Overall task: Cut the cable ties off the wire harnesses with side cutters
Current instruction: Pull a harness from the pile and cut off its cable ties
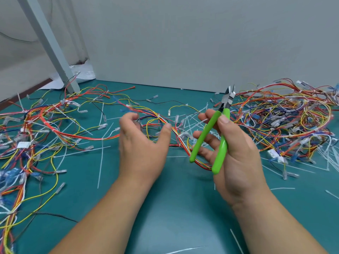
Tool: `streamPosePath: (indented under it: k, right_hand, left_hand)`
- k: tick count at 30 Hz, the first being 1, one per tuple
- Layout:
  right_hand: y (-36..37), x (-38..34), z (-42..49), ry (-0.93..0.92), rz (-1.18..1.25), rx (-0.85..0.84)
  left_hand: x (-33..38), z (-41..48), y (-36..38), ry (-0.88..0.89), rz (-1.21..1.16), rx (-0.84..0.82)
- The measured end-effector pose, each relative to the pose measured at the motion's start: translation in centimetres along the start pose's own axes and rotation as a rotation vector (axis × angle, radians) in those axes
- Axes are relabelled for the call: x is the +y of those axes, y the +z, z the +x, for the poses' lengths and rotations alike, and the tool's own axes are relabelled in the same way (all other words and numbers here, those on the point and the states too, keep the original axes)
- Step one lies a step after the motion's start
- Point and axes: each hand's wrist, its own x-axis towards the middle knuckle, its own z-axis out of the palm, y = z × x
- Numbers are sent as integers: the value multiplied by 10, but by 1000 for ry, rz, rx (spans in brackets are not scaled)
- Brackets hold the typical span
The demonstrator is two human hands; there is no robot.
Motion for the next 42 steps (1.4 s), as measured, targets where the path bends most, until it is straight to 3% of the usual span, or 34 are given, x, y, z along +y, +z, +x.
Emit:
streamPosePath:
  k: [3,6,8,11,13,18,21,25,38,42]
  right_hand:
    - [-1,-1,1,-14,26,-7]
    - [-1,-1,1,-30,31,-20]
    - [-2,-1,1,-30,71,-17]
    - [-4,-1,2,-36,97,-10]
    - [-4,0,3,-35,94,-9]
    - [-1,-1,1,-75,52,-17]
    - [-1,0,0,-99,44,-39]
    - [-2,0,1,-102,63,-56]
    - [-4,2,1,-180,-163,-52]
    - [-4,-1,-3,-219,-289,-197]
  left_hand:
    - [2,3,-8,223,56,133]
    - [5,0,-7,485,2,-25]
    - [4,-2,-4,554,-12,-127]
    - [1,0,-2,577,2,-119]
    - [2,-1,-1,510,-32,-134]
    - [9,-7,1,-3,-437,-278]
    - [9,-10,3,-21,-470,-500]
    - [12,-10,8,-128,-557,-572]
    - [7,-1,13,-385,-714,-372]
    - [6,-2,18,-363,-748,-266]
